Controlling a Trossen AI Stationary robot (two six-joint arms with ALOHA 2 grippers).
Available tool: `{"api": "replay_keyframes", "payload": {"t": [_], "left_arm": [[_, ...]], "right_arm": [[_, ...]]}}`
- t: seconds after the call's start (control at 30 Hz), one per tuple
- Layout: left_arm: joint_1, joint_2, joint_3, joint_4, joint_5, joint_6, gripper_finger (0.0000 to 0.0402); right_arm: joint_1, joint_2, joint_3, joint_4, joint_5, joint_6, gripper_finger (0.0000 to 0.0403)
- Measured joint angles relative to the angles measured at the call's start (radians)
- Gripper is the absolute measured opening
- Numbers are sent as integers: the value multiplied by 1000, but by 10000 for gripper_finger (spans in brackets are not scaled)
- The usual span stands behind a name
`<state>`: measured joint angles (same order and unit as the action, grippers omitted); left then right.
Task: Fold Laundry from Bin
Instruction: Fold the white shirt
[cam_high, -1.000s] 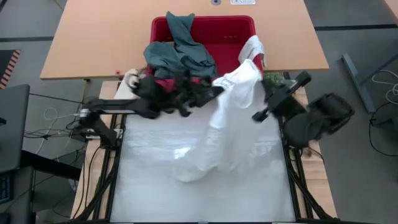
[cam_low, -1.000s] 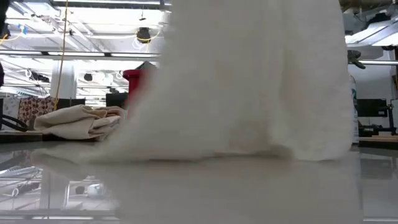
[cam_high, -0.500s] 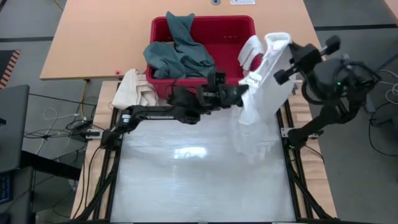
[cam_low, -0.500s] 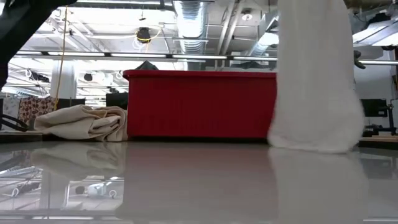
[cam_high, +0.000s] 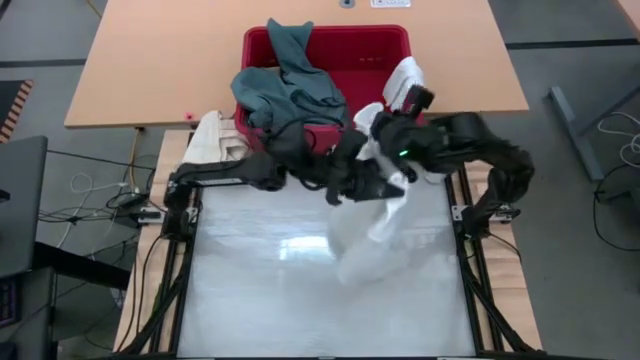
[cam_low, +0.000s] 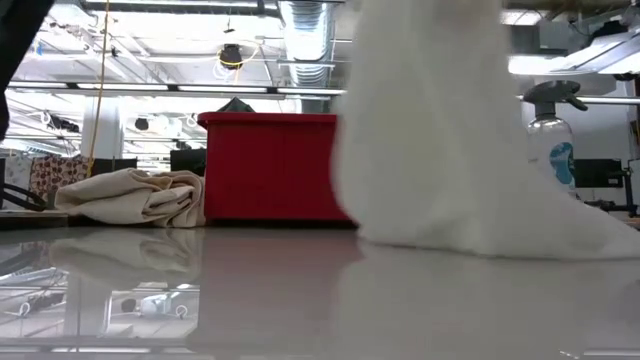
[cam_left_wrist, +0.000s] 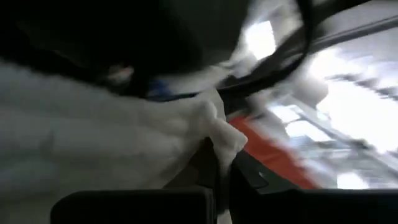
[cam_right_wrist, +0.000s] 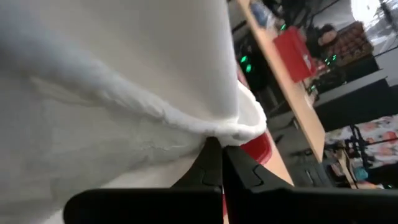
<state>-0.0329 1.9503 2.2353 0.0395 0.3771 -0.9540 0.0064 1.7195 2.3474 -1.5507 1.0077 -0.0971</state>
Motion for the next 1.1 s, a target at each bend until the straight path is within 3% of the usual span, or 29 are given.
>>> {"api": "replay_keyframes", "payload": {"t": [0.1, 0.27, 0.37, 0.47, 0.6, 0.8, 1.0, 1.1], "left_arm": [[-2, -74, 0, -321, -127, 94, 0], [-8, -190, 1, -854, -472, 201, 0], [-41, -240, 1, -1059, -653, 197, 0], [-86, -274, 1, -1165, -753, 158, 0], [-129, -285, 1, -1211, -817, 156, 0], [-159, -282, 0, -1325, -809, 101, 0], [-167, -288, 0, -1593, -856, -18, 0], [-190, -298, -10, -1601, -908, -11, 0]], "right_arm": [[3, 22, -16, -18, 0, 34, 18], [27, -30, -14, -20, -21, 74, 22], [37, -51, -13, -20, -101, 118, 17], [37, -50, -14, -19, -158, 157, 17], [38, -19, -14, -18, -178, 157, 19], [15, 65, -14, 14, -194, 79, 20], [-41, 173, -14, 127, -284, -39, 20], [-63, 229, -14, 214, -364, -116, 19]]}}
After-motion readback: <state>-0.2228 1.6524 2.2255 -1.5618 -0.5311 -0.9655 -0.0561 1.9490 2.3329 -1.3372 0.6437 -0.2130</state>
